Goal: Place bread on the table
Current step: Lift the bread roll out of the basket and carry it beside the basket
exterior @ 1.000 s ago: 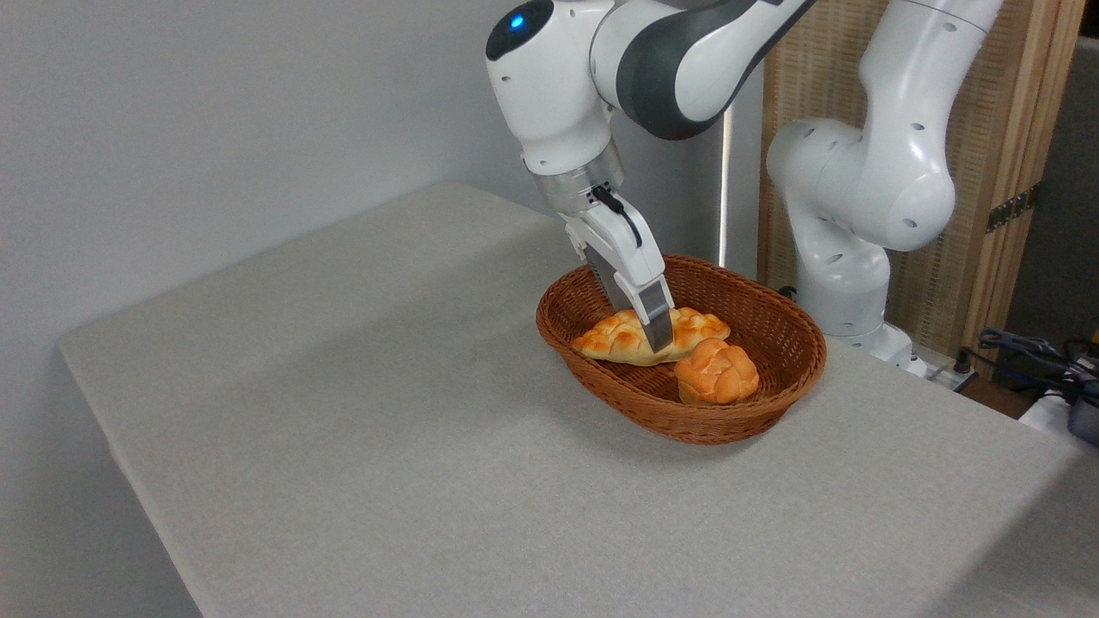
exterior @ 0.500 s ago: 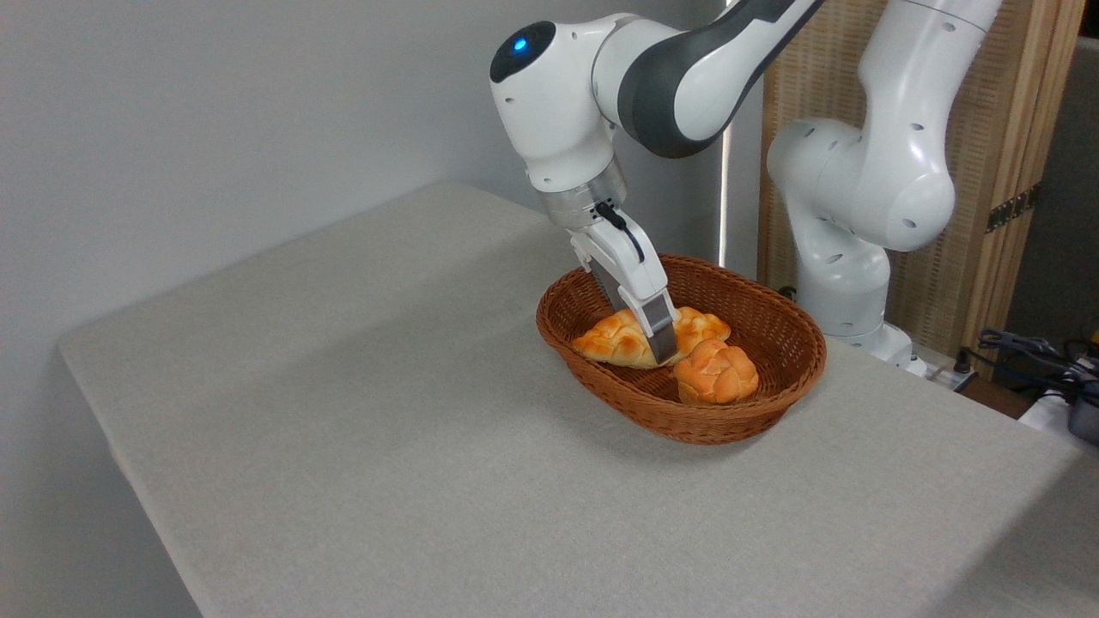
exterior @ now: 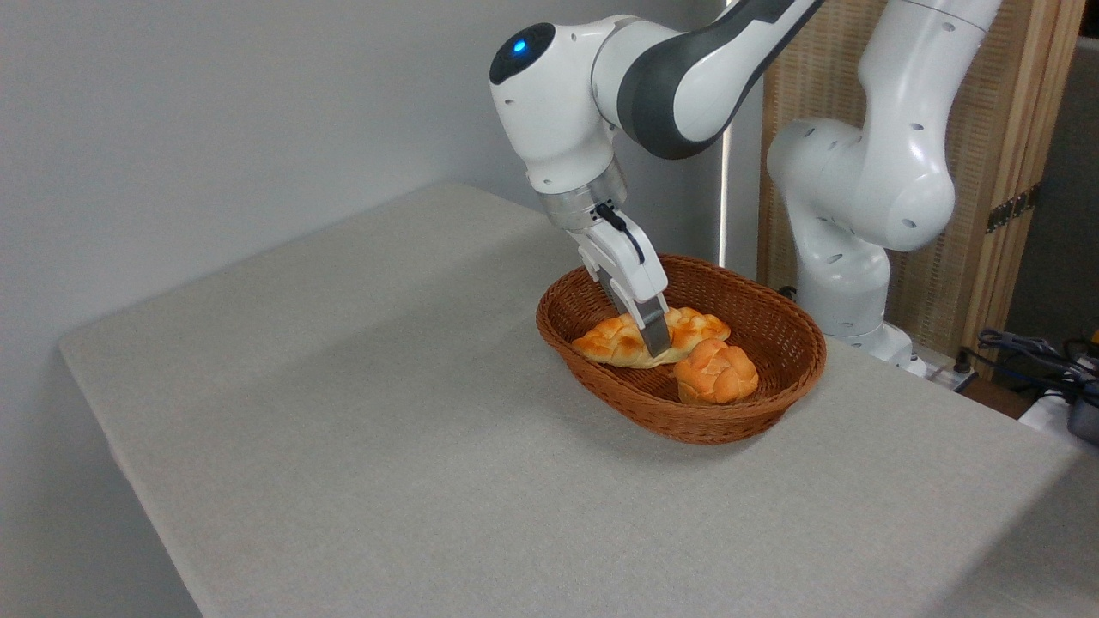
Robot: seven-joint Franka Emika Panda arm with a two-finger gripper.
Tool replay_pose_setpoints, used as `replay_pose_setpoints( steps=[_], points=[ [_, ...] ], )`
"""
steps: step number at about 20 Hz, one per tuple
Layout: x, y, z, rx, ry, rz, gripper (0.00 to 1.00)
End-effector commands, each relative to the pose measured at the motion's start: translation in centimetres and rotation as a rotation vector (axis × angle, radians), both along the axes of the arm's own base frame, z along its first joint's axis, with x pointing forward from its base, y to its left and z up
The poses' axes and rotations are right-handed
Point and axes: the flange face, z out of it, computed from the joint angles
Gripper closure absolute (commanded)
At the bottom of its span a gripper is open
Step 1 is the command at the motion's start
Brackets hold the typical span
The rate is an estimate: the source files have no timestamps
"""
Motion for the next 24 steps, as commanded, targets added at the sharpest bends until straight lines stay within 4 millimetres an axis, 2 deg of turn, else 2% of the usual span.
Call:
replay_pose_setpoints(
  steps=[1,3,7,14,18,24],
  points=[
    [-0.1,0.0,-0.7,-0.007,0.010,-0.017,0.76],
    [-0.4,0.2,-0.5,0.004,0.036,-0.023,0.78],
    [0.4,1.3,2.8,0.014,0.074,-0.002,0.79],
    [1.3,1.5,5.9,-0.027,0.078,0.002,0.77],
    [4.1,3.0,10.2,-0.108,0.000,0.064,0.77],
    [11.5,2.0,14.9,-0.085,-0.112,0.133,0.76]
  ],
)
